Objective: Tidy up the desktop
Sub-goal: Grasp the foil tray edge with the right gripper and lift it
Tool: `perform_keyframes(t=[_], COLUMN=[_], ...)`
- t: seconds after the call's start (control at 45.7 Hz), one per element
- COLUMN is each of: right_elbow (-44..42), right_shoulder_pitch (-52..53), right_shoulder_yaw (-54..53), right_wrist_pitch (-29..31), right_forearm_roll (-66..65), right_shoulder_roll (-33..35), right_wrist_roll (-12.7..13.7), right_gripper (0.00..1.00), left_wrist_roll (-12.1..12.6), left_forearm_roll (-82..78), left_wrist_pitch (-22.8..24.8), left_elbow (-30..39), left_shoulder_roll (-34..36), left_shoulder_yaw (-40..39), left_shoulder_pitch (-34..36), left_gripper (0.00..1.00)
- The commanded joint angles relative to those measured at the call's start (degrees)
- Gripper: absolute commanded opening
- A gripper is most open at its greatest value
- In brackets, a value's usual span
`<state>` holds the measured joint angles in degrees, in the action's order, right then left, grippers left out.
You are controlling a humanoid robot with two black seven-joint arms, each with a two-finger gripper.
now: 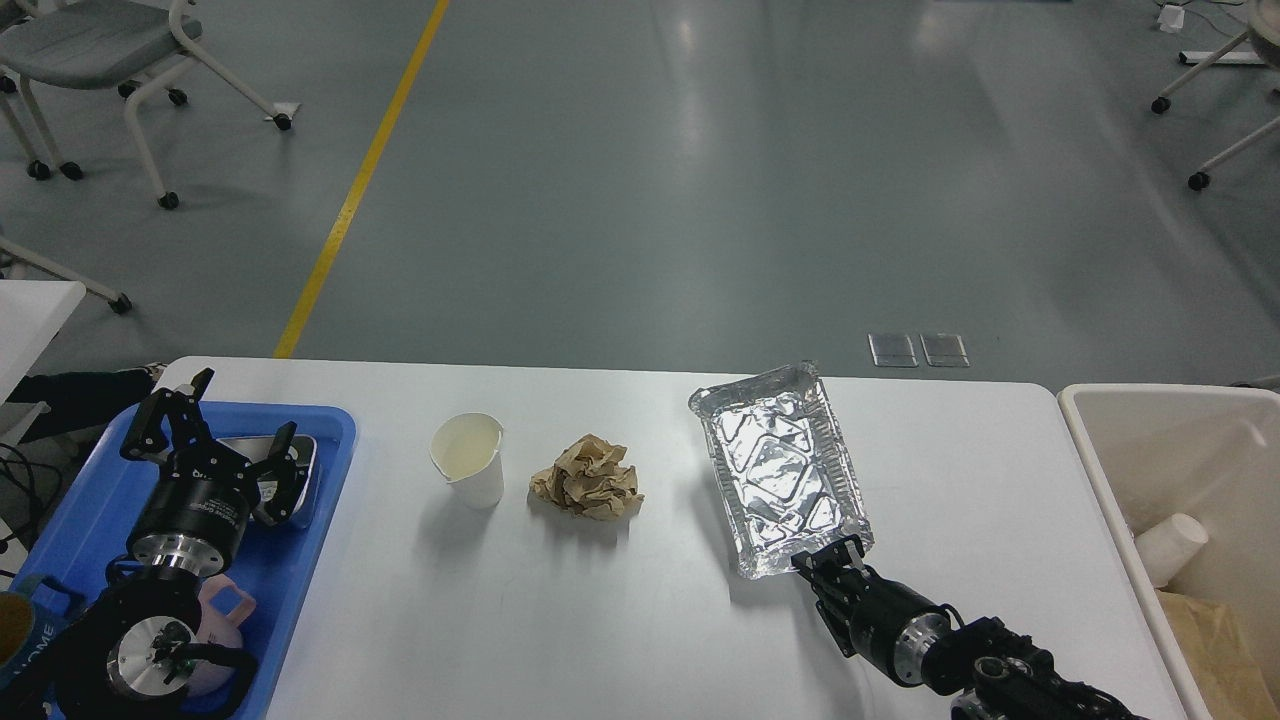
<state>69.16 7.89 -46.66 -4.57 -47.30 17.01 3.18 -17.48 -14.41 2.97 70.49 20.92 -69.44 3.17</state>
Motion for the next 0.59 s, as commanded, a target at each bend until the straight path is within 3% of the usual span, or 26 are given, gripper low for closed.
perform_keyframes(t=[0.0, 0.263, 0.569], right_elbow=[0.18, 3.78, 14.32], right_shoulder_pitch=[0.02, 0.90, 10.56], right_shoulder_yaw=[0.07, 1.83, 13.42], right_wrist_pitch=[0.09, 0.62, 1.58], right_forearm_roll=[-0.08, -0.17, 1.68], right_shoulder_roll=[0.31, 5.31, 21.30], right_wrist_roll=[-0.02, -0.02, 0.24], right_gripper=[0.00, 0.00, 0.00], left_wrist_roll=[-0.01, -0.01, 0.08], left_forearm_roll=[0.00, 0.09, 0.09], left_wrist_pitch=[0.02, 0.02, 0.11], left_elbow=[0.00, 0.00, 0.00], left_shoulder_roll=[0.09, 0.18, 0.26], left_shoulder_yaw=[-0.09, -0.09, 0.00], left_shoulder_pitch=[-0.01, 0.08, 0.17], left_gripper=[0.96, 0.96, 0.96])
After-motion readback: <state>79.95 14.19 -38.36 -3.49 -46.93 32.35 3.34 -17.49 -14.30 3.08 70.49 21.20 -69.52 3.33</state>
